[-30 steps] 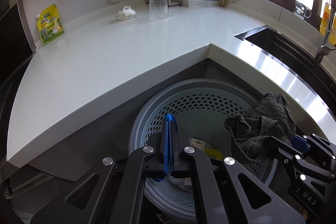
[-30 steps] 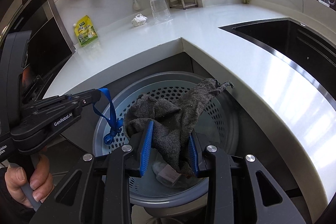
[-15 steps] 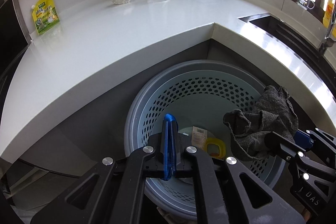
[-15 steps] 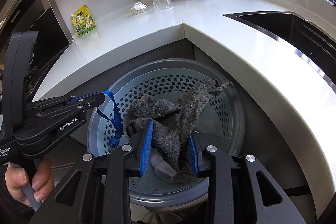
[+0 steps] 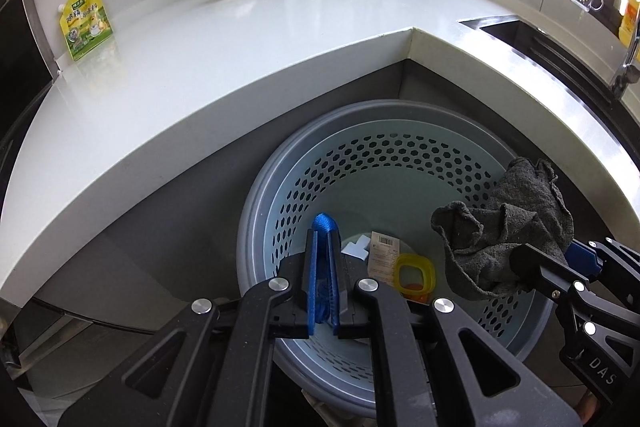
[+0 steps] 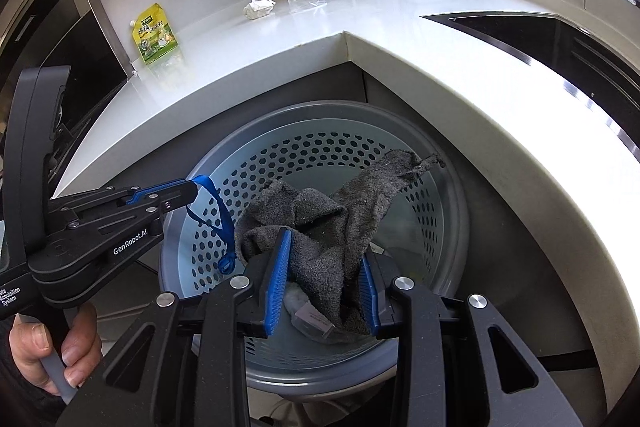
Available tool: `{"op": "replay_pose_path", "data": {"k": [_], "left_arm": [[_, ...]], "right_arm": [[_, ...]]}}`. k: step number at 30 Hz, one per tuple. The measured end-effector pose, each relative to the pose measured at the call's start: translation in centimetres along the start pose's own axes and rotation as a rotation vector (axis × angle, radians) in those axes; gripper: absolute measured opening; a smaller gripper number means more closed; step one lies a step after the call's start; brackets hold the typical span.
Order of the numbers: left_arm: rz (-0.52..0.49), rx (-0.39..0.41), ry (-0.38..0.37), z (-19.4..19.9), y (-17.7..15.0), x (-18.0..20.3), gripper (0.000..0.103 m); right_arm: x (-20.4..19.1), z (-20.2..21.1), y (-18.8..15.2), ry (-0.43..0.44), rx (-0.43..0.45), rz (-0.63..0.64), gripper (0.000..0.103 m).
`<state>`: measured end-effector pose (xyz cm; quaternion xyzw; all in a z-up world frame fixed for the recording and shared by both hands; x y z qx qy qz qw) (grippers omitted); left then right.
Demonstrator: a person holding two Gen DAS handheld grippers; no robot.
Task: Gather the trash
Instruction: 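Carry the cloth and lanyard over the grey bin with both grippers, then open both grippers to drop the cloth and lanyard into the bin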
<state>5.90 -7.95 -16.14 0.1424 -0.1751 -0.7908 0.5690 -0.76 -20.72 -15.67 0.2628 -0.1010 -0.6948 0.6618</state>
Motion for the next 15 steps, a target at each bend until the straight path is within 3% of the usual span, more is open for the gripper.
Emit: {"op": "replay_pose_path", "data": {"k": [2,3,4,5,15], "left_arm": [[0.006,0.0,0.0,0.0,0.0,-0.2,0.022],[0.009,0.004,-0.002,0.1,0.0,-0.3,0.03],[0.012,0.013,0.0,0.3,0.0,-0.4,0.045],[0.014,0.026,0.005,0.5,0.0,-0.5,0.056],[0.02,0.021,0.01,0.6,0.0,-0.7,0.057]], "right_arm": [[0.1,0.3,0.1,0.0,0.009,-0.001,0.035],[0.1,0.5,0.2,-0.006,0.023,-0.005,0.044],[0.3,0.8,0.2,-0.009,0.037,-0.009,0.055],[0.3,1.1,0.3,-0.009,0.049,-0.012,0.056],[0.9,1.2,0.3,-0.015,0.05,-0.024,0.057]]}}
Point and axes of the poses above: each gripper's, at about its wrist camera, not at the fingertips, and z roughly against the way its jaws point, x to its right, y to its top, the point moved 8 cm from there along -z, roughly the way its jaws point, and after that the axes turned 9 degrees about -x, right-handed, at the moved point
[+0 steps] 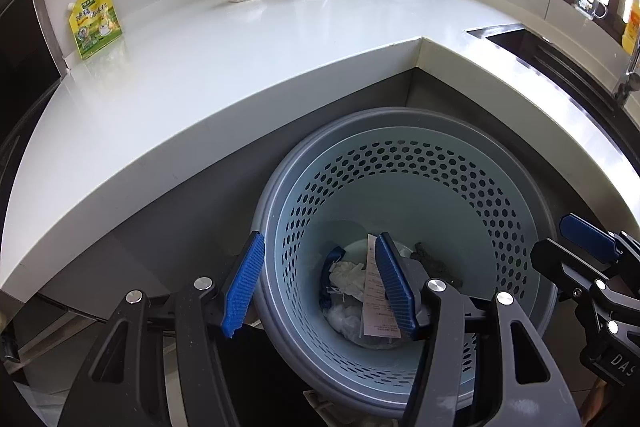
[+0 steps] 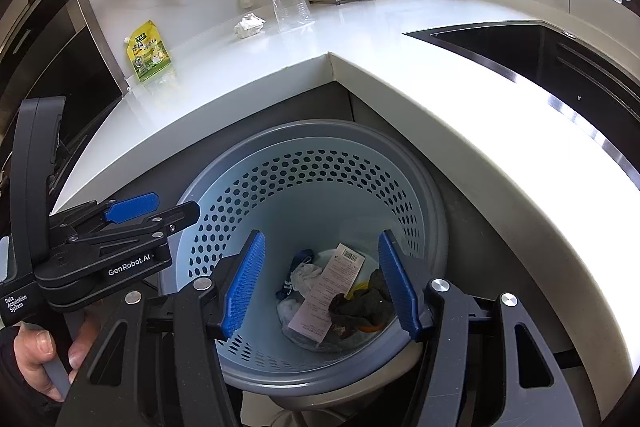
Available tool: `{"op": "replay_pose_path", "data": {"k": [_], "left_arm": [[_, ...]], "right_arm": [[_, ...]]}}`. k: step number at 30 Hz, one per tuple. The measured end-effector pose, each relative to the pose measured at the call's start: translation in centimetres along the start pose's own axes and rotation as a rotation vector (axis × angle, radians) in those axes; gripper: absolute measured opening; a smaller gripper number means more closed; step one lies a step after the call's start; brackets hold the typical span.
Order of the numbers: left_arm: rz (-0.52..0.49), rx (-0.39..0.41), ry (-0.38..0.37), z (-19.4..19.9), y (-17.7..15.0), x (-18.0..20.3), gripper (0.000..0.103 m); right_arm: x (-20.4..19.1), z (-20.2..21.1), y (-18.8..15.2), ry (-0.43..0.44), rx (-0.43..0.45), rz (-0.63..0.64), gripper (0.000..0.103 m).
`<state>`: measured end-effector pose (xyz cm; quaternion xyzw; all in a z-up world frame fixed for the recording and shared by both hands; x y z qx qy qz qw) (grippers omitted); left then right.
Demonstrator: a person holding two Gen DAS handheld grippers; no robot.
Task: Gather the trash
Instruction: 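Open both grippers to drop the cloth and lanyard into the bin, then move both grippers back toward the tissue and clear cup on the counter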
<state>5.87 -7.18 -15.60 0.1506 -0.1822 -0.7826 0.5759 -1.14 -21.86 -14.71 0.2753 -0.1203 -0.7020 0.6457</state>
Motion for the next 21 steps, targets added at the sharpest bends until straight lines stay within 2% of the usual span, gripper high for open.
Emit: {"op": "replay_pose_path", "data": {"k": [3,5,9,11,16,21], "left_arm": [[0.004,0.003,0.001,0.0,0.0,-0.1,0.059],[0.01,0.005,0.002,0.1,0.1,-0.2,0.067],[0.018,0.011,-0.005,0.3,0.1,-0.3,0.073],[0.02,0.02,-0.002,0.5,0.1,-0.3,0.082],[0.028,0.056,-0.003,1.4,0.3,-0.3,0.094],[0.052,0.085,-0.004,2.2,0.6,-0.7,0.094]], "right_arm": [[0.0,0.0,0.0,-0.001,0.0,0.001,0.057],[0.0,0.1,0.0,-0.001,0.003,0.0,0.057],[0.2,0.2,0.1,0.001,0.005,-0.012,0.057],[0.3,0.2,0.1,0.003,0.005,-0.017,0.057],[0.2,0.6,0.1,0.006,0.018,-0.009,0.06],[0.2,1.6,0.6,0.022,0.061,-0.005,0.064]]}}
Point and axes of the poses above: each gripper's, at about its wrist camera, not at the fingertips, and z roughly against the way its jaws point, x to its right, y to its top, the point moved 8 cm from there along -z, roughly the way its jaws point, and after that the axes turned 9 degrees about -x, right-handed, at the moved point
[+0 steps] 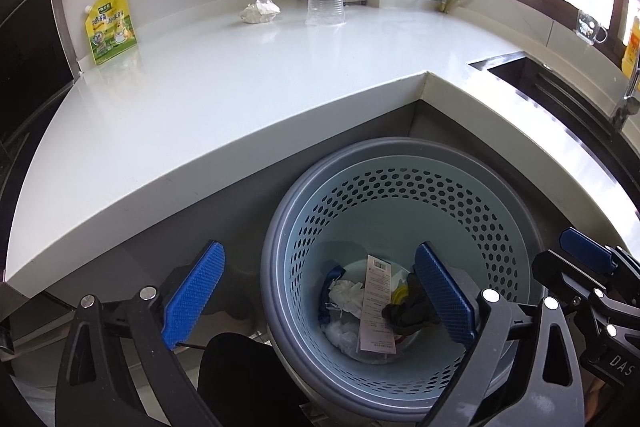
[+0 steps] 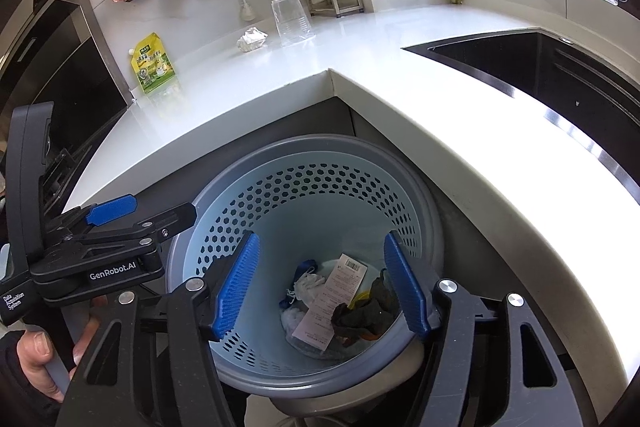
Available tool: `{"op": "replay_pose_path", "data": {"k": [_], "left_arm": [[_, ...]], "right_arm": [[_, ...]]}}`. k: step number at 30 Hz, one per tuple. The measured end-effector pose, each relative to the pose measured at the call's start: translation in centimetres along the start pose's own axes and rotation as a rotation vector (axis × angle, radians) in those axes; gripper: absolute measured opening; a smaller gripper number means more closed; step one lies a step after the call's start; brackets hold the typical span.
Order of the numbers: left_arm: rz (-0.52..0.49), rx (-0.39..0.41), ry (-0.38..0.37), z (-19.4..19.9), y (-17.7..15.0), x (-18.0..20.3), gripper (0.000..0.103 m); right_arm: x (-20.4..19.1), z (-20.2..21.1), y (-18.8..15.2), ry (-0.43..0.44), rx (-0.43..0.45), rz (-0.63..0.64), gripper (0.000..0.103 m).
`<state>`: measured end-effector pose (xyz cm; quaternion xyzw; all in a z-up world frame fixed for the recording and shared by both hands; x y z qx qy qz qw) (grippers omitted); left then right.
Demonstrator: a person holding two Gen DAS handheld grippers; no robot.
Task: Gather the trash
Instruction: 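Move both grippers back toward the tissue and clear cup on the counter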
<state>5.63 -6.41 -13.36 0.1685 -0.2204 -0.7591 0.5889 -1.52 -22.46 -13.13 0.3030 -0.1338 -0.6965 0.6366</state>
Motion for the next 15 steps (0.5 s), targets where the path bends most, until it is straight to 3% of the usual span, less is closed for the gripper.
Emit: {"op": "replay_pose_path", "data": {"k": [8,15], "left_arm": [[0.041,0.099,0.001,2.6,1.8,-1.2,0.094],[0.094,0.164,0.042,4.5,4.3,-3.4,0.096]], "right_arm": [[-0.7,2.3,1.8,0.021,0.095,0.021,0.069],[-1.2,1.9,3.4,0.022,0.1,0.046,0.071]]}}
Point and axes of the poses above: each gripper's, at about its wrist camera, not at the fingertips, and z roughly against the way its jaws point, x to its right, y to its top, the point moved 8 cm from there along -z, roughly the way its jaws point, and after that the axes turned 9 degrees about -x, right-handed, at the moved point
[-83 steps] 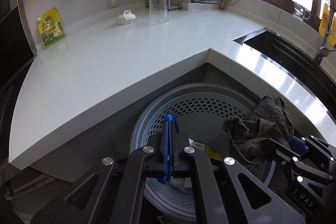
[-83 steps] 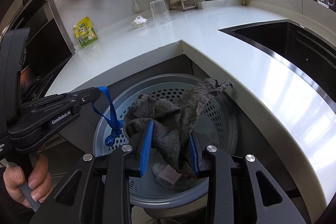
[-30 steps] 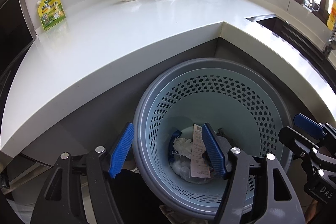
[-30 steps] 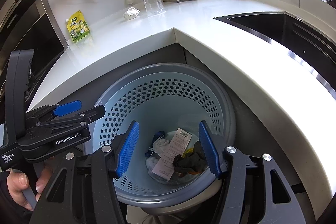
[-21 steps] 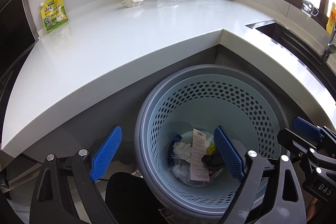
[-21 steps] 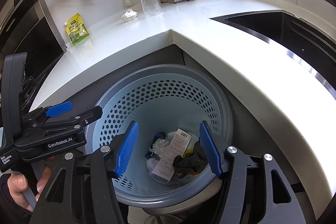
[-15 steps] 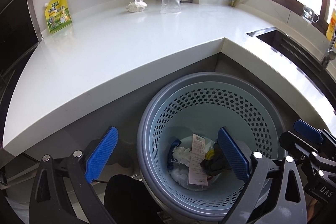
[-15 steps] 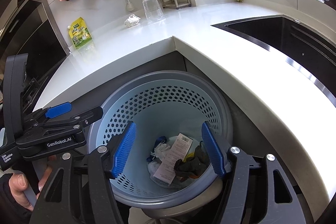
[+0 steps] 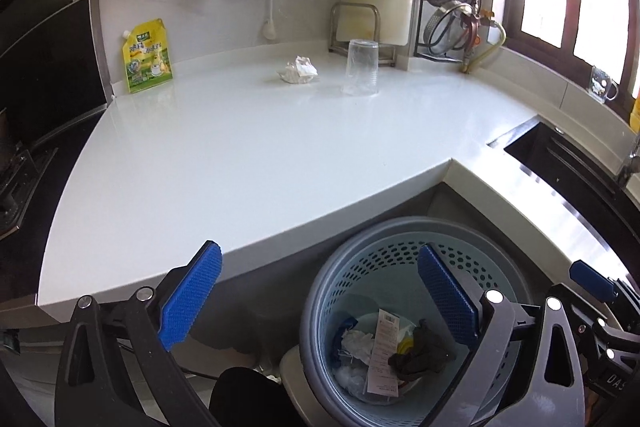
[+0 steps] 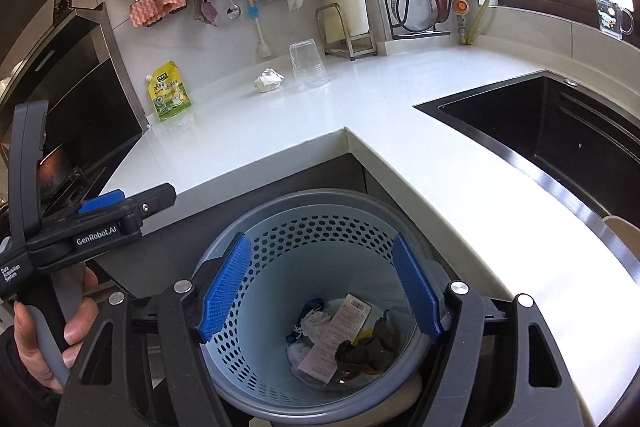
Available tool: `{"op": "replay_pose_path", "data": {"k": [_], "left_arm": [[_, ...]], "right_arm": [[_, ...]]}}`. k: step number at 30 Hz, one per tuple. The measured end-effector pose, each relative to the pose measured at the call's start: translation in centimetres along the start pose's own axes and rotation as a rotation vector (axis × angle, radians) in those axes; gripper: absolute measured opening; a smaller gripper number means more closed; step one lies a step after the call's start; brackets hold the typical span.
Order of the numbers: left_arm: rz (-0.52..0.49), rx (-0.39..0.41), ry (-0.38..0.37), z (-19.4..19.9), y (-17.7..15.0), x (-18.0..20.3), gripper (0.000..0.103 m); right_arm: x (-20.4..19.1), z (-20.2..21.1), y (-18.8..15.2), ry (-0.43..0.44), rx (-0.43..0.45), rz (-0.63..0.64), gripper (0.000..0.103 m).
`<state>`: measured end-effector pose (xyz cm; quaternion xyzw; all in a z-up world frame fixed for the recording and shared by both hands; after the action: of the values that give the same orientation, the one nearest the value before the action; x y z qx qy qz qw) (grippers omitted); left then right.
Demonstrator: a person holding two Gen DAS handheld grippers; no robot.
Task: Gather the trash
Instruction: 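Move both grippers back toward the tissue and clear cup on the counter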
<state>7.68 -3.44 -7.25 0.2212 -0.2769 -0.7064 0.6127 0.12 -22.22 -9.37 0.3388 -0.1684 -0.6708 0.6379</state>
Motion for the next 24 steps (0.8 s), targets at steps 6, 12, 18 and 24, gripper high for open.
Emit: {"op": "replay_pose_path", "data": {"k": [6,12,18,24], "left_arm": [[0.018,0.024,0.032,0.1,2.5,-1.5,0.096],[0.02,0.046,0.048,-0.7,5.3,-2.9,0.097],[-0.003,0.107,0.101,-1.7,9.1,-4.7,0.097],[0.037,0.113,0.109,-3.8,13.8,-7.3,0.097]], "right_arm": [[-0.8,-0.8,1.7,-0.004,-0.002,0.027,0.072],[-1.8,-1.7,4.9,0.006,0.031,0.064,0.074],[-2.6,-3.7,9.6,0.034,0.047,0.068,0.075],[-3.4,-7.3,15.7,0.024,0.062,0.092,0.077]]}}
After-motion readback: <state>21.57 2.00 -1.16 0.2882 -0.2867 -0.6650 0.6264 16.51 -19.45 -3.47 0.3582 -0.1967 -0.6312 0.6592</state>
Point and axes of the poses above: each gripper's, at about its wrist camera, not at the fingertips, and z roughly against the way its jaws point, x to its right, y to its top, the point moved 8 cm from there along -z, roughly the way its jaws point, and after that the axes turned 9 degrees about -x, right-handed, at the moved point
